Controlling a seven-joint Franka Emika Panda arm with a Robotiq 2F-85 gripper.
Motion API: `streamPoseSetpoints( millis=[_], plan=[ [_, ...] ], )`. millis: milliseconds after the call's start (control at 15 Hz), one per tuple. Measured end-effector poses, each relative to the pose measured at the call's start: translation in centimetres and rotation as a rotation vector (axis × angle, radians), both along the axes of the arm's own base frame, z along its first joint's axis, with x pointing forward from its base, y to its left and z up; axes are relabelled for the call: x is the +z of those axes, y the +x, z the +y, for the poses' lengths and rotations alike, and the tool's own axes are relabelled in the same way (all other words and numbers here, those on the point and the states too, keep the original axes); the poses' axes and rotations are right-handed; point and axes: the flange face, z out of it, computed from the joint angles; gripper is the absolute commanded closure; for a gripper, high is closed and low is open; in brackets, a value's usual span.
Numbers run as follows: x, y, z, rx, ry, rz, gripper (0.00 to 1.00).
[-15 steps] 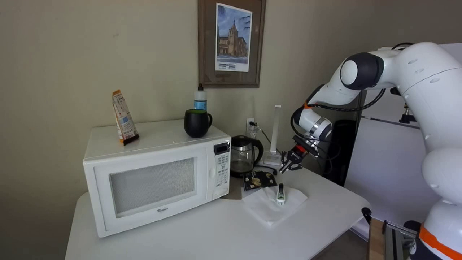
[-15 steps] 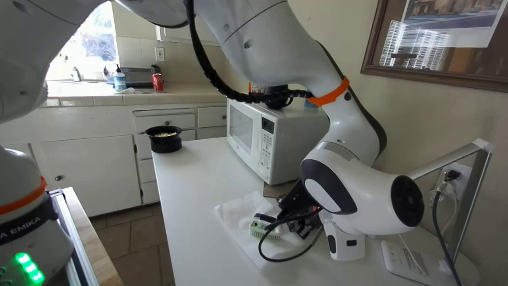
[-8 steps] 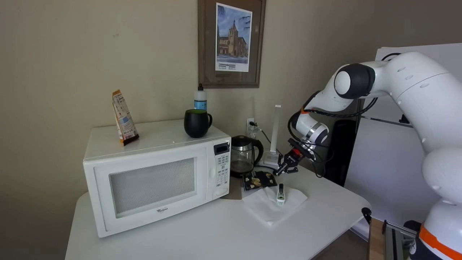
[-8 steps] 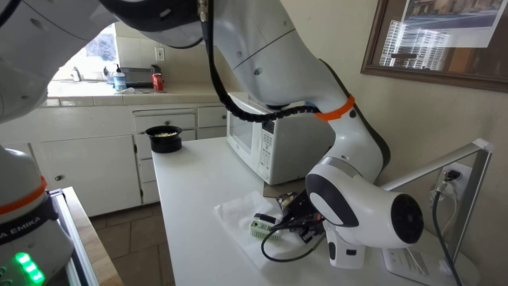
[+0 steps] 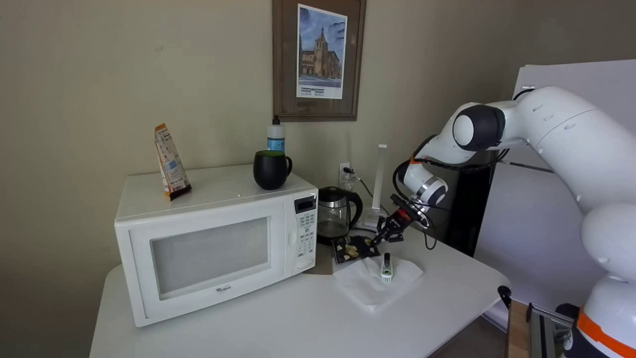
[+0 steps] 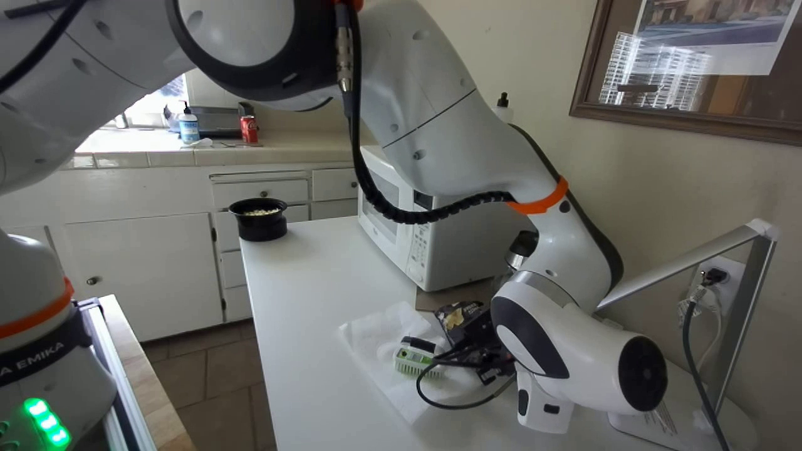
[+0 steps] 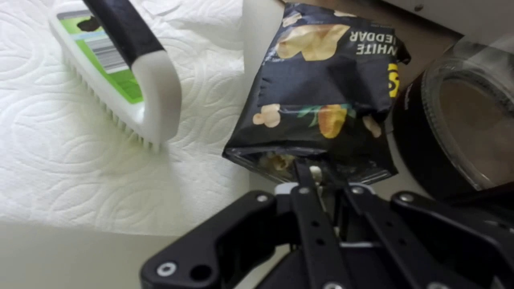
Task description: Put the white object in the black packet
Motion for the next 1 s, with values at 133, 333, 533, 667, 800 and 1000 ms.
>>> streamPoseSetpoints(
  millis=[133, 333, 533, 667, 800, 1000],
  plan=[
    [-0.6, 0.4, -0.1, -0.022, 0.019, 0.008, 0.97],
    [-1.5, 0.7, -0.1, -0.041, 0.054, 0.023, 0.97],
    [-1.9, 0.9, 0.0, -0.054, 0.114, 0.022, 0.97],
    [-2.1, 1.0, 0.0, -0.064, 0.156, 0.017, 0.97],
    [-2.4, 1.0, 0.1, -0.074, 0.196, 0.014, 0.97],
    [-3.1, 1.0, 0.2, -0.085, 0.247, 0.014, 0.97]
  ],
)
